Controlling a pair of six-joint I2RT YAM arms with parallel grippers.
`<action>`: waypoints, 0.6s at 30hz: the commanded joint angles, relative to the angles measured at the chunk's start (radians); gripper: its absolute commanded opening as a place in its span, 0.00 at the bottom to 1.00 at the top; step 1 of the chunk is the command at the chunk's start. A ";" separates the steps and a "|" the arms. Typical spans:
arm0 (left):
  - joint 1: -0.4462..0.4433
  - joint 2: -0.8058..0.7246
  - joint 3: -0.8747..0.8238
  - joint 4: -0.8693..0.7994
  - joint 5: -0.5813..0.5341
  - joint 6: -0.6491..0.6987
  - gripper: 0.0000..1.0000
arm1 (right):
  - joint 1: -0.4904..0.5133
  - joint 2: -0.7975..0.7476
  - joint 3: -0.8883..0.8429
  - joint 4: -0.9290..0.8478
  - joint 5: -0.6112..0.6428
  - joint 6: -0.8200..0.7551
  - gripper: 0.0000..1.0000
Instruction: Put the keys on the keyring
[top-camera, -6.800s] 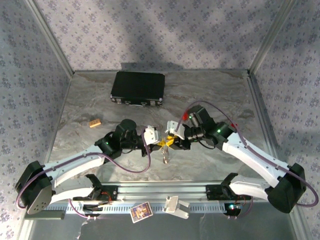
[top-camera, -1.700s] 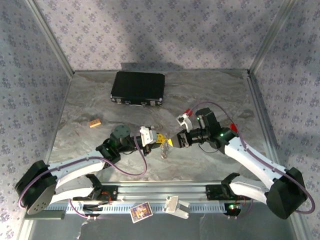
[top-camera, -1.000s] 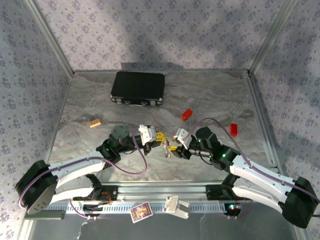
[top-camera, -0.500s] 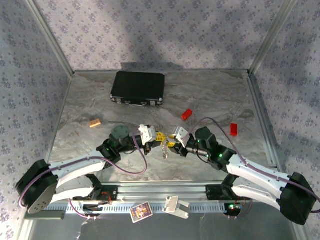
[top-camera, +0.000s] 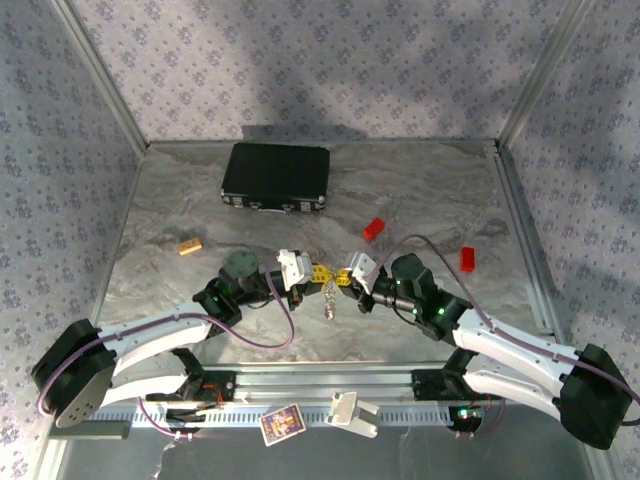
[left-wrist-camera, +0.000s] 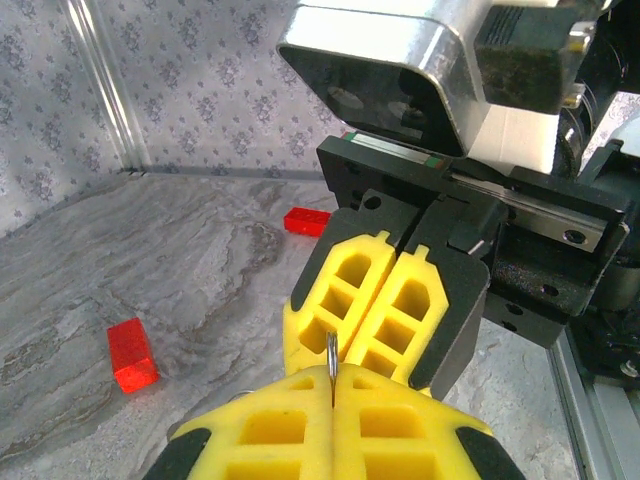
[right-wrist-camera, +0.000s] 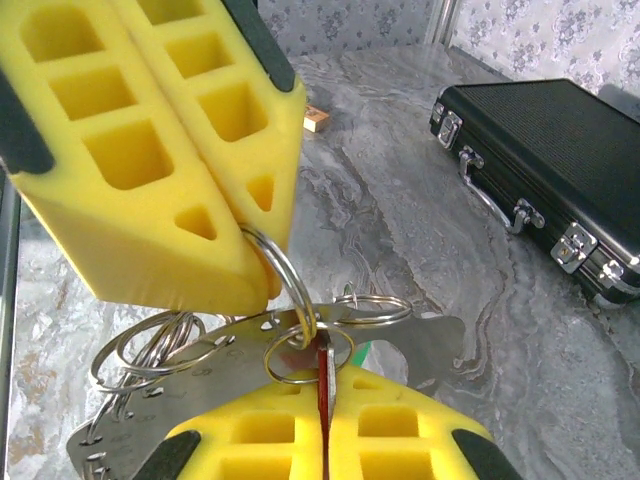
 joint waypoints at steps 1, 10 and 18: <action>-0.005 -0.016 0.014 0.029 0.029 -0.001 0.00 | 0.006 -0.015 0.036 -0.032 0.002 -0.022 0.03; -0.004 -0.044 0.021 -0.037 0.013 0.035 0.00 | 0.001 -0.047 0.081 -0.089 0.007 -0.053 0.00; -0.004 -0.050 0.021 -0.055 -0.030 0.050 0.00 | -0.002 -0.070 0.113 -0.176 0.012 -0.072 0.00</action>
